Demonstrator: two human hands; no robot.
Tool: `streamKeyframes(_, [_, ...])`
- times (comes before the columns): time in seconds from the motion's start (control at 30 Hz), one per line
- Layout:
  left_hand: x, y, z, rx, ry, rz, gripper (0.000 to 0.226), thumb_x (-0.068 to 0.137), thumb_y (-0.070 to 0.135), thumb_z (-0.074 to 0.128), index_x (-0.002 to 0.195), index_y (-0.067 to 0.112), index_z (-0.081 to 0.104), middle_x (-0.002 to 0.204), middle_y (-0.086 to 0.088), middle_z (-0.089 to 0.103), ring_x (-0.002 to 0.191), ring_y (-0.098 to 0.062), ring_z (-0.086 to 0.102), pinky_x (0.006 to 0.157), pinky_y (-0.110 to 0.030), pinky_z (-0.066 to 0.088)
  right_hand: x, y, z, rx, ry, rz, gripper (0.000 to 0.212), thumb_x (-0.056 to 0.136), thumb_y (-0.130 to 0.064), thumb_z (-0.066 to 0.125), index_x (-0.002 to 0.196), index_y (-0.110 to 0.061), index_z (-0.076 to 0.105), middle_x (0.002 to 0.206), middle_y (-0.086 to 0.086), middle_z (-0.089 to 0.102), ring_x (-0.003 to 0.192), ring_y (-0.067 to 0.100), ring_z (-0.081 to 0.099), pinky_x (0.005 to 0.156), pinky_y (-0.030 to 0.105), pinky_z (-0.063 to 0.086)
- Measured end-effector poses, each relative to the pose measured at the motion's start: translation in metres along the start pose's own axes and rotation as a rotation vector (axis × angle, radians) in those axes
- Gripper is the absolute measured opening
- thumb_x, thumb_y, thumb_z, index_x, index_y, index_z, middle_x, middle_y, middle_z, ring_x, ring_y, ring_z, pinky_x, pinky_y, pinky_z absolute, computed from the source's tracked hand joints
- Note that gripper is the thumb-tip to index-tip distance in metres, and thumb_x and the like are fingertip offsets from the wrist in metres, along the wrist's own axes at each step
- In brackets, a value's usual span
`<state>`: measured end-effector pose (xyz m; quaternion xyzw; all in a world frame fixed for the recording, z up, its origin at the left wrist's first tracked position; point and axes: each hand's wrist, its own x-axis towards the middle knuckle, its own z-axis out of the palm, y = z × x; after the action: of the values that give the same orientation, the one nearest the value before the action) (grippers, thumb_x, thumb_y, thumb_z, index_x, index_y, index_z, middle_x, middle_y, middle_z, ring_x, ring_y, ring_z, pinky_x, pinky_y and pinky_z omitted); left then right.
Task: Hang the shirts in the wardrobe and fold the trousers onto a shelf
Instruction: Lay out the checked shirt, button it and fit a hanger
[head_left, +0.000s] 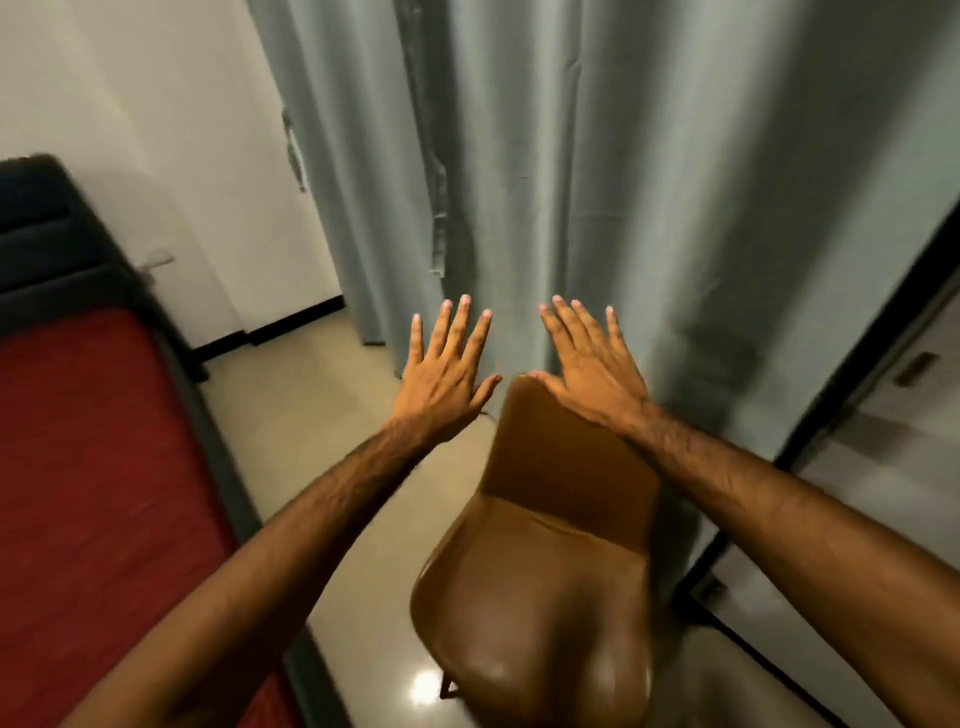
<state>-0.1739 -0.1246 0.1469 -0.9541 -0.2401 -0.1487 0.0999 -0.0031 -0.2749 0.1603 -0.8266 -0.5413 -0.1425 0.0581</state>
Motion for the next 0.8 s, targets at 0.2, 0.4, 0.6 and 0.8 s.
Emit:
streamKeyframes(0.2, [-0.074, -0.101, -0.004, 0.091, -0.052, -0.247, 0.080, 0.100, 0.062, 0.023, 0.159, 0.019, -0.009, 0.166, -0.012, -0.016, 0.153, -0.030, -0.015, 0.122, -0.059, -0.002, 0.056, -0.110, 0.027, 0.111, -0.036, -0.251, 0.083, 0.097, -0.064, 0.032, 0.158, -0.022, -0.005, 0.166, 0.004, -0.005, 0.153, 0.023, -0.003, 0.121, 0.056, -0.006])
streamKeyframes(0.4, [-0.143, -0.179, 0.010, 0.135, -0.088, -0.460, 0.080, 0.099, 0.060, 0.026, 0.160, 0.017, -0.001, 0.167, -0.013, -0.008, 0.154, -0.031, -0.007, 0.121, -0.060, 0.001, 0.102, -0.217, 0.057, 0.167, -0.053, -0.456, 0.083, 0.097, -0.064, 0.035, 0.159, -0.021, 0.000, 0.167, 0.005, 0.000, 0.153, 0.023, 0.000, 0.121, 0.056, -0.004])
streamKeyframes(0.6, [-0.190, -0.276, 0.053, 0.169, -0.104, -0.621, 0.079, 0.098, 0.061, 0.023, 0.161, 0.016, 0.008, 0.167, -0.014, -0.002, 0.155, -0.031, -0.001, 0.122, -0.060, 0.004, 0.159, -0.320, 0.102, 0.172, -0.108, -0.597, 0.084, 0.097, -0.063, 0.035, 0.159, -0.021, -0.001, 0.167, 0.005, 0.000, 0.153, 0.024, 0.001, 0.121, 0.056, -0.004])
streamKeyframes(0.8, [-0.215, -0.409, 0.108, 0.150, -0.113, -0.748, 0.079, 0.095, 0.060, 0.018, 0.160, 0.014, 0.017, 0.167, -0.016, 0.006, 0.154, -0.033, 0.007, 0.120, -0.062, 0.010, 0.257, -0.445, 0.168, 0.149, -0.146, -0.703, 0.083, 0.097, -0.063, 0.035, 0.159, -0.020, 0.001, 0.166, 0.006, 0.004, 0.153, 0.025, 0.005, 0.122, 0.056, -0.001])
